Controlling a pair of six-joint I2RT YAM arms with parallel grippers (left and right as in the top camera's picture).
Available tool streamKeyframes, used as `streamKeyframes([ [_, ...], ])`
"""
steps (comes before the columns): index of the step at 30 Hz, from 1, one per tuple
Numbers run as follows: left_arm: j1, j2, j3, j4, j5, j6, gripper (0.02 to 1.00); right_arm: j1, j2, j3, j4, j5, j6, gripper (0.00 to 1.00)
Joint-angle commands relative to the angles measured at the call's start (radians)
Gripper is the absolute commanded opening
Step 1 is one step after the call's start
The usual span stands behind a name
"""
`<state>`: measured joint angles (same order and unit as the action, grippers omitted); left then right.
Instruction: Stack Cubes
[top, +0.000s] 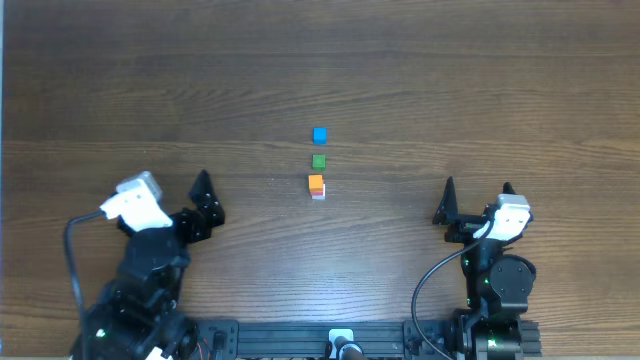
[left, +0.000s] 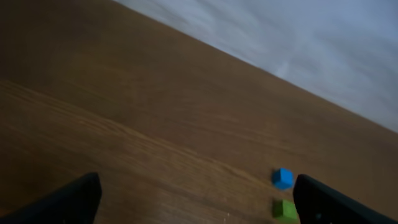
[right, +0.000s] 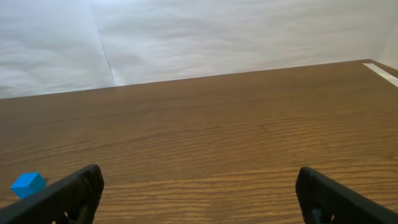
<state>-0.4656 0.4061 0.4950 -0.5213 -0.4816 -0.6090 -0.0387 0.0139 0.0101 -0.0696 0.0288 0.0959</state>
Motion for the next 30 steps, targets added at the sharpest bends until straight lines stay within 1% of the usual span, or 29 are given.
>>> streamKeyframes([
  [1,-0.011,-0.009,-0.129,0.096,-0.011,0.018,1.000,-0.006,-0.008,-0.005,-0.002,0.009,-0.007,0.991],
  [3,-0.011,-0.009,-0.165,0.119,-0.054,0.018,1.000,-0.006,-0.008,-0.005,-0.002,0.010,-0.007,0.993],
  [4,-0.011,-0.009,-0.172,0.118,-0.059,0.018,1.000,-0.006,-0.008,-0.005,-0.002,0.010,-0.007,0.993],
  [12,-0.011,0.006,-0.181,0.130,-0.054,0.018,1.000,-0.006,-0.008,-0.005,-0.002,0.010,-0.007,0.993],
  [18,-0.011,0.006,-0.181,0.047,-0.054,0.019,1.000,-0.005,-0.008,-0.005,-0.002,0.010,-0.007,0.991],
  [19,-0.011,0.006,-0.181,0.033,-0.061,0.028,1.000,-0.006,-0.008,-0.005,-0.002,0.010,-0.007,0.993],
  [20,-0.009,0.006,-0.181,0.011,-0.095,0.063,1.000,-0.006,-0.008,-0.005,-0.002,0.009,-0.007,0.993],
  [22,-0.008,0.006,-0.181,-0.037,-0.107,0.085,1.000,-0.006,-0.008,-0.005,-0.002,0.010,-0.007,0.991],
  [23,-0.008,0.006,-0.181,-0.069,-0.098,0.082,1.000,-0.005,-0.008,-0.005,-0.002,0.010,-0.007,0.993],
  [24,-0.008,0.006,-0.181,-0.100,-0.068,0.082,1.000,-0.005,-0.008,-0.005,-0.002,0.010,-0.007,0.993],
  [26,-0.008,0.006,-0.181,-0.100,-0.066,0.087,0.998,-0.006,-0.008,-0.005,-0.002,0.010,-0.007,0.991],
  [28,-0.010,-0.003,-0.181,-0.087,-0.023,0.158,0.998,-0.006,-0.008,-0.005,-0.002,0.010,-0.007,0.993],
  [30,-0.001,-0.021,-0.182,-0.061,0.052,0.270,0.998,-0.006,-0.008,-0.005,-0.002,0.010,-0.007,0.993],
])
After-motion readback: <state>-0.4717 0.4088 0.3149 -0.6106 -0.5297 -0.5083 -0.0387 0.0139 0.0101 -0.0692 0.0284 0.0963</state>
